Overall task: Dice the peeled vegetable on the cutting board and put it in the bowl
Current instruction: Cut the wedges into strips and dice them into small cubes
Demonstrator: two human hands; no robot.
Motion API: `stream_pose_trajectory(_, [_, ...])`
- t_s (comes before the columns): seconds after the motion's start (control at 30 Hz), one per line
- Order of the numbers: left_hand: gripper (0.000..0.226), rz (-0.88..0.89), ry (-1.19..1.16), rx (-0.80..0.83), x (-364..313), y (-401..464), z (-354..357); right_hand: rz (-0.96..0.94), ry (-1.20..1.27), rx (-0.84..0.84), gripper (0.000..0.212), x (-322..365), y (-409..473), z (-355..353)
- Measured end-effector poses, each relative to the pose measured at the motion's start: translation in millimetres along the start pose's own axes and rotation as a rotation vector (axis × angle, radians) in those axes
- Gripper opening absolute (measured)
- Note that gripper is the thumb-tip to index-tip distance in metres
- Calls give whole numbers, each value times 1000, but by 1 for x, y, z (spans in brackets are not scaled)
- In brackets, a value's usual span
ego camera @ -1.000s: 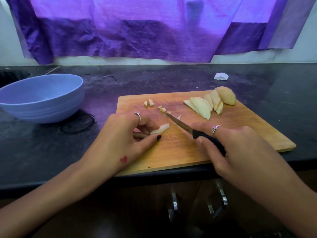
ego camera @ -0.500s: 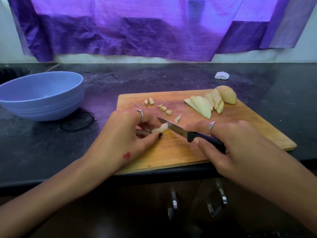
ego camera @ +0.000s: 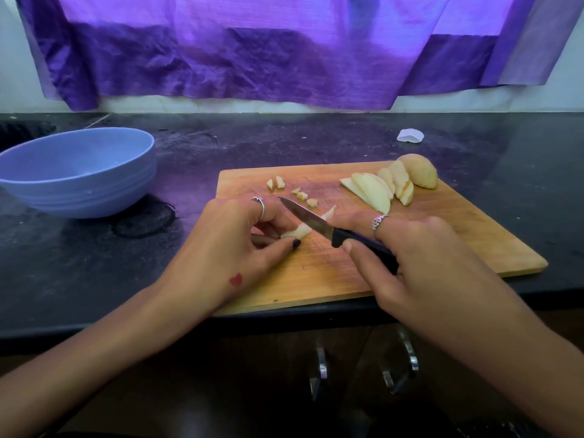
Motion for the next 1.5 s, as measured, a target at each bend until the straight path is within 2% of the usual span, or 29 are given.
stream_pose_trajectory(0.2, [3,-23,26,-17,4,2,3,8,-54,71,35,-1,-10,-2])
stream_pose_trajectory(0.33, [5,-16,10,-27,3,1,2,40,-64,19,44,-5,-14,-3])
stream_pose_trajectory(0.5, [3,-18,-22,-20,2,-2,1,47,-13,-51,36,3,-13,0])
stream_pose_trajectory(0.63, [25,-79,-150,4,4,-1,1,40,-10,-42,34,10,-9,5])
stream_pose_trajectory(0.77, [32,-109,-170,-12,4,1,1,54,-41,-11,34,12,-6,6])
stream_pose_trajectory(1.17, [32,-144,-172,-10,3,2,3,63,-100,71,36,20,-19,-1])
stream_pose_trajectory(1.33, [28,-142,-169,7,5,1,3,42,-108,55,42,21,-23,0])
stream_pose_trajectory(1.5, [20,-109,0,-34,13,-2,2,24,-142,21,43,19,-25,1])
Point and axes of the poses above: each hand's wrist, its own y-axis towards the middle knuckle, its own z-axis out of the palm, x = y × z, the point moved 2 cm from there along y, towards the middle knuckle
